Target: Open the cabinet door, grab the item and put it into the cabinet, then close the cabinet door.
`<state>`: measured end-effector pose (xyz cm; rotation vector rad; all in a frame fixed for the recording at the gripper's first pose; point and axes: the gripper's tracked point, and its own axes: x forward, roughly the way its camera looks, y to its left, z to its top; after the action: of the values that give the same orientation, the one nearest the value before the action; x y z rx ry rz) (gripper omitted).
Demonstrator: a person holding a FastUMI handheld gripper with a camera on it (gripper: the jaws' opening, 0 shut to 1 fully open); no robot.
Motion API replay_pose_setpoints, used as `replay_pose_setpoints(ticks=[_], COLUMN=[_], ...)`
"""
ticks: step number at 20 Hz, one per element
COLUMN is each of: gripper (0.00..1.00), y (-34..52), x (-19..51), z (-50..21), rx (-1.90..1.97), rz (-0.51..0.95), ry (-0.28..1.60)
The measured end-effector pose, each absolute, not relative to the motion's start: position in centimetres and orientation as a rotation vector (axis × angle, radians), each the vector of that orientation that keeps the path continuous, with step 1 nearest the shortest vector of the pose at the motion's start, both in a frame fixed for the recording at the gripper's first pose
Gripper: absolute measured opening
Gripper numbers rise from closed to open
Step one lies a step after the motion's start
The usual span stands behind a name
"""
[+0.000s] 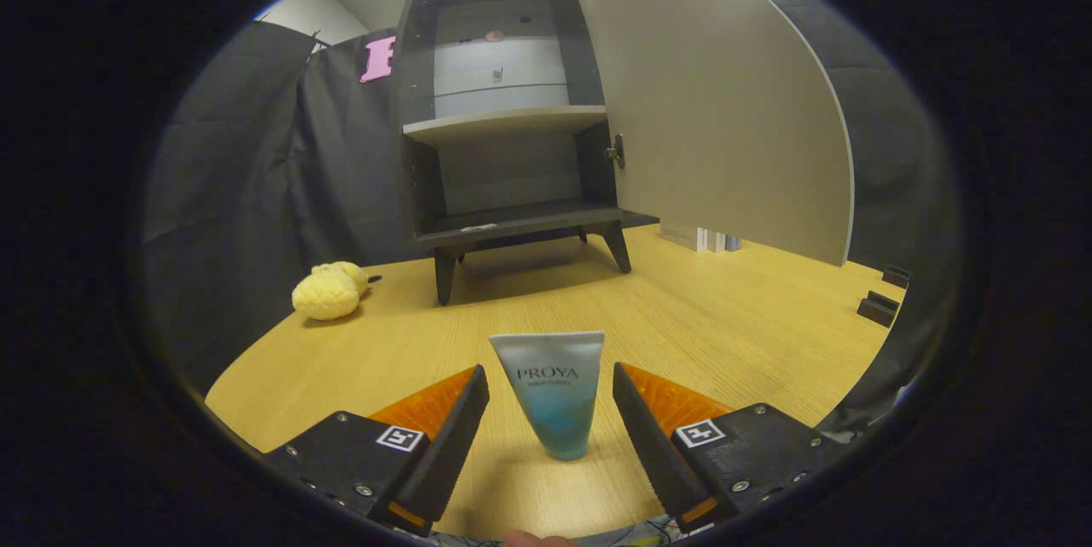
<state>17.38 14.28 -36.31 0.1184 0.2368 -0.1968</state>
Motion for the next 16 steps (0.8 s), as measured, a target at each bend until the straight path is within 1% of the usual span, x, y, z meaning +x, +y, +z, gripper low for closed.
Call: replay_pose_setpoints(ticks=[1, 3, 4, 5, 10, 16], gripper=[0.90, 0.75, 0.60, 0.54, 0.53, 0.53], y=[14.6, 14.7, 15.3, 15.9, 16.3, 15.5], x=[17.7, 18.0, 18.0, 18.1, 18.1, 19.1], z=[-36.7, -36.9, -36.7, -36.8, -36.6, -33.6], rx=[0.092, -0.002, -0.018, -0.020, 0.019, 0.018], rz=[-0.182, -0.164, -0.132, -0.118, -0.098, -0.086], ry=[0.243, 0.233, 0.229, 0.229, 0.251, 0.235])
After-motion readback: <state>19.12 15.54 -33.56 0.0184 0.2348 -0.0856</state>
